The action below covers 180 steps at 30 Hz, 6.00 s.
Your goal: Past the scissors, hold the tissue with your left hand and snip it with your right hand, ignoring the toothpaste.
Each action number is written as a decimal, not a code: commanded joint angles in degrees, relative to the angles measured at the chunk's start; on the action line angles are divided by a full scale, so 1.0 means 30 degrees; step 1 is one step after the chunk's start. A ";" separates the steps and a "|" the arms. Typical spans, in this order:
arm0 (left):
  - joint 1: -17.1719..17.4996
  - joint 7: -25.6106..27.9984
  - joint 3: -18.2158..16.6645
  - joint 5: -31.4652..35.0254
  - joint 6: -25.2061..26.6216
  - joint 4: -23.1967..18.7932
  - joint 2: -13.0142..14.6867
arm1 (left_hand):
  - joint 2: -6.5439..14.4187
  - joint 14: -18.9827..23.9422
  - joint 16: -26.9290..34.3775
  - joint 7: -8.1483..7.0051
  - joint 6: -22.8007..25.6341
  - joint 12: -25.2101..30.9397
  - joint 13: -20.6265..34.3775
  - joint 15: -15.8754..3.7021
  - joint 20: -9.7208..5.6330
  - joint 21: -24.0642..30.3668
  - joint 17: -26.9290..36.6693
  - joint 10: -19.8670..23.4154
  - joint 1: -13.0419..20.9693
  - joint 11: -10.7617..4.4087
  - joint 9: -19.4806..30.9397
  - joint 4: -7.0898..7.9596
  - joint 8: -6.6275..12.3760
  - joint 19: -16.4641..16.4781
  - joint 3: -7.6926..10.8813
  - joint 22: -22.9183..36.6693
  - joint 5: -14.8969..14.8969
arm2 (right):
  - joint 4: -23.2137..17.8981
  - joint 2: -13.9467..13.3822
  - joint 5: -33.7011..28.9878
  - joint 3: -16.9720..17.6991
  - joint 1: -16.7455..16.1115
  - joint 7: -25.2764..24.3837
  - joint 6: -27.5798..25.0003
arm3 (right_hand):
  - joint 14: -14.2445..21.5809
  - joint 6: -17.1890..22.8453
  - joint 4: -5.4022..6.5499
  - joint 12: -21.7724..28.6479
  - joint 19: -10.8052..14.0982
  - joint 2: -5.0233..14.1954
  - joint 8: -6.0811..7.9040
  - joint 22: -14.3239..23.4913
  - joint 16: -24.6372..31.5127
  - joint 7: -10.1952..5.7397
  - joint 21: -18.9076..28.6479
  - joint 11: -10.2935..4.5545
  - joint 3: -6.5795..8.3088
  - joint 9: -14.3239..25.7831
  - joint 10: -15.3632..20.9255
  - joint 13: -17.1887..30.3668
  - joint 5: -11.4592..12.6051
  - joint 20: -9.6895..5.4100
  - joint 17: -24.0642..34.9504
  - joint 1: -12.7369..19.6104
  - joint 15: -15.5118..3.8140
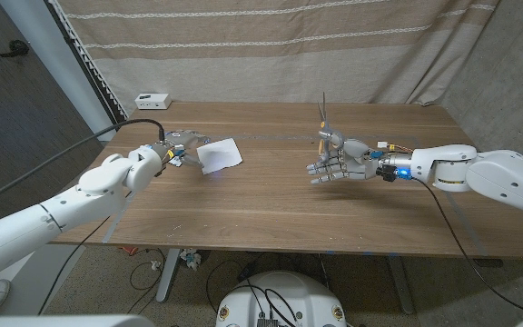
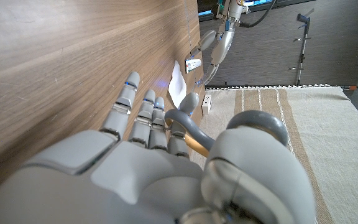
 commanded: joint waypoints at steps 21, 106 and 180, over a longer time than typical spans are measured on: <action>-0.1123 -0.1525 0.1202 0.1026 -0.1223 0.1245 -0.1202 | 0.0303 -0.0506 -0.0328 0.1661 -0.1953 -0.0567 -0.0337 -0.0128 -0.0196 -0.0780 -0.0073 -0.1511 -0.0620 0.1084 -0.0181 0.0367 -0.0702 0.0151 0.0171 0.0042 -0.0602 | 0.0061 0.0285 -0.0073 -0.0283 0.0252 0.0150 0.0094 | -0.0020 -0.0178 -0.0184 -0.0172 0.0144 0.0046 0.0099 0.0062 -0.0132 0.0050 -0.0383 -0.0153 0.0015 0.0112 -0.0194 0.0019 0.0073 0.0110 0.0049 -0.0159 -0.0110; 0.2820 1.0922 -0.1103 -0.2039 -0.4411 0.3603 -0.2347 | 0.1356 1.3469 0.0975 -0.1648 1.7409 0.4804 0.2796 -0.3618 -0.1512 -0.1354 0.0992 1.7253 0.2168 -0.0699 -0.0262 -0.0165 0.3732 0.5038 0.8022 0.0327 -0.3136 | 0.0455 0.0898 -0.0221 -0.0651 0.0666 -0.0015 0.0163 | -0.0024 -0.0038 -0.0419 -0.0095 0.0354 0.0284 0.0392 0.0082 -0.0119 0.0040 -0.0986 -0.0219 0.0140 -0.0137 -0.0117 0.0012 0.0077 0.0158 0.0049 -0.0075 -0.0158; -0.0939 1.9697 0.0591 -0.0270 -1.1567 1.0065 -0.5897 | 0.0461 1.4062 0.0422 -0.1739 1.7327 0.4010 0.3062 -0.3704 -0.1555 -0.1357 0.1859 1.7043 0.2008 -0.0642 0.0380 0.0181 0.4786 0.5372 1.0249 0.0567 -0.2696 | -0.0232 0.0434 -0.0903 -0.3075 0.2890 0.1981 -0.2765 | -0.0144 -0.0242 -0.0629 -0.0291 0.0427 0.0363 -0.0059 0.0085 -0.0148 0.0391 -0.1206 0.0088 0.0167 -0.1324 -0.0824 -0.0022 -0.0001 0.0289 0.0049 -0.0056 -0.0062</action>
